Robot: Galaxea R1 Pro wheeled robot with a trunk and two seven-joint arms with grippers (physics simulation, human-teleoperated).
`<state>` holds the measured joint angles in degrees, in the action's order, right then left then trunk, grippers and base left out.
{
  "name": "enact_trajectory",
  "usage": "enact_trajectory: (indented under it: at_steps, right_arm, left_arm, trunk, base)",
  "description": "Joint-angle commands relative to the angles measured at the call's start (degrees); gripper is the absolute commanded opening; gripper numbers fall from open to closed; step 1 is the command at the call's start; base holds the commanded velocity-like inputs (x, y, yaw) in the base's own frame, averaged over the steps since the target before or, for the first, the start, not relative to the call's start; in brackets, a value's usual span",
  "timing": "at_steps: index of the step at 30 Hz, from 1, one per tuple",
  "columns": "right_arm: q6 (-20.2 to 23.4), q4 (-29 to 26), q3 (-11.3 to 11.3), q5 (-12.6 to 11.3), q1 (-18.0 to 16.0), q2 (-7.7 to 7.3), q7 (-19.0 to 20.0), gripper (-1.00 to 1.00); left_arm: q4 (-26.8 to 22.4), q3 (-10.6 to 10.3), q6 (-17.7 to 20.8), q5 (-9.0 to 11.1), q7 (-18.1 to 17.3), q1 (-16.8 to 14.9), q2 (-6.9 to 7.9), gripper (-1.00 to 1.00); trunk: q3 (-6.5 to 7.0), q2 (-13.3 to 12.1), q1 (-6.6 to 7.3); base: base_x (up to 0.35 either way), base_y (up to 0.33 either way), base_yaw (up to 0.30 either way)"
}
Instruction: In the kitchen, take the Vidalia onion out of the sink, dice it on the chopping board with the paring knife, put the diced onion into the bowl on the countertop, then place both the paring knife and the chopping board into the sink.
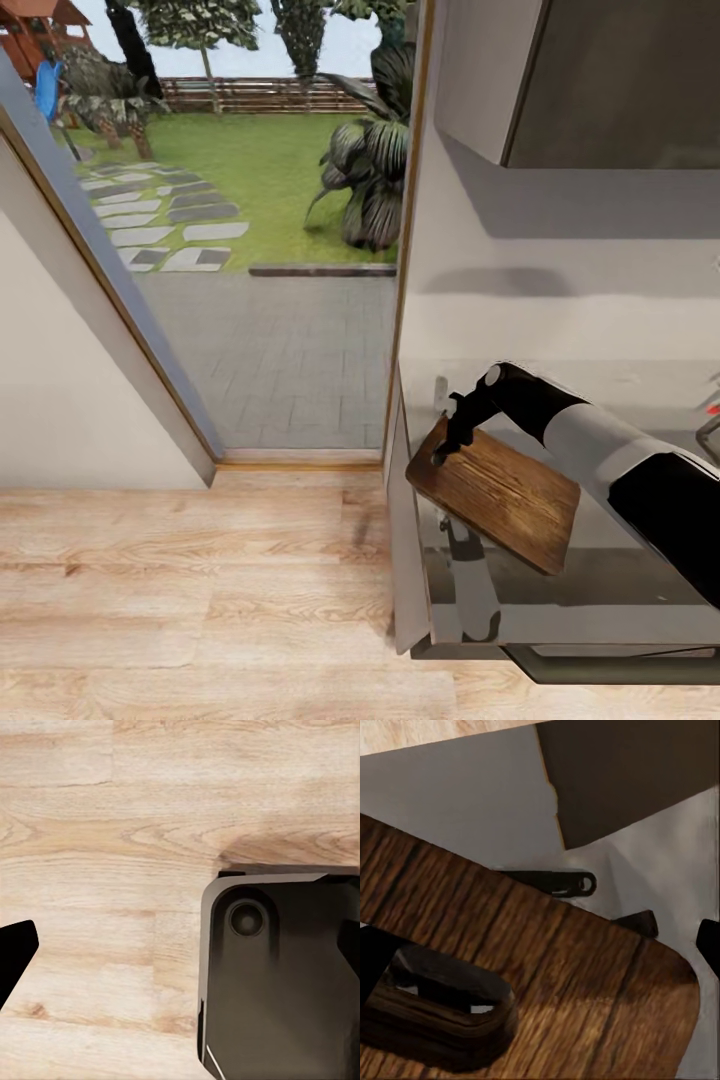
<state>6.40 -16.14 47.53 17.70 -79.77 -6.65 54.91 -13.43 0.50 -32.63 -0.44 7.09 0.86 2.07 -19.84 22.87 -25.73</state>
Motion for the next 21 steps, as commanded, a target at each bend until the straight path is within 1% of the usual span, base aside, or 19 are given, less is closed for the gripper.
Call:
enact_trajectory:
  at_steps: [1, 7, 21]
  right_arm:
    - [0.3, -0.14, 0.19, 0.67, 0.05, -0.03, -0.81, 1.0]
    - [0.28, -0.12, 0.22, 0.6, 0.05, 0.05, -2.22, 1.0]
    - [0.28, -0.04, 0.26, 0.67, 0.05, 0.06, -2.35, 1.0]
  left_arm:
    - [-0.1, 0.02, -0.06, -0.07, 0.12, 0.02, -0.02, 1.0]
    - [-0.1, 0.02, -0.06, -0.08, 0.12, 0.02, -0.02, 1.0]
    - [-0.1, 0.02, -0.06, -0.06, 0.12, 0.02, -0.04, 1.0]
  trunk:
    - [-0.1, 0.05, -0.05]
    - [-0.11, 0.05, -0.05]
    - [-0.11, 0.05, -0.05]
  base:
    - [0.0, 0.0, 0.0]
    - [0.0, 0.0, 0.0]
    - [0.0, 0.0, 0.0]
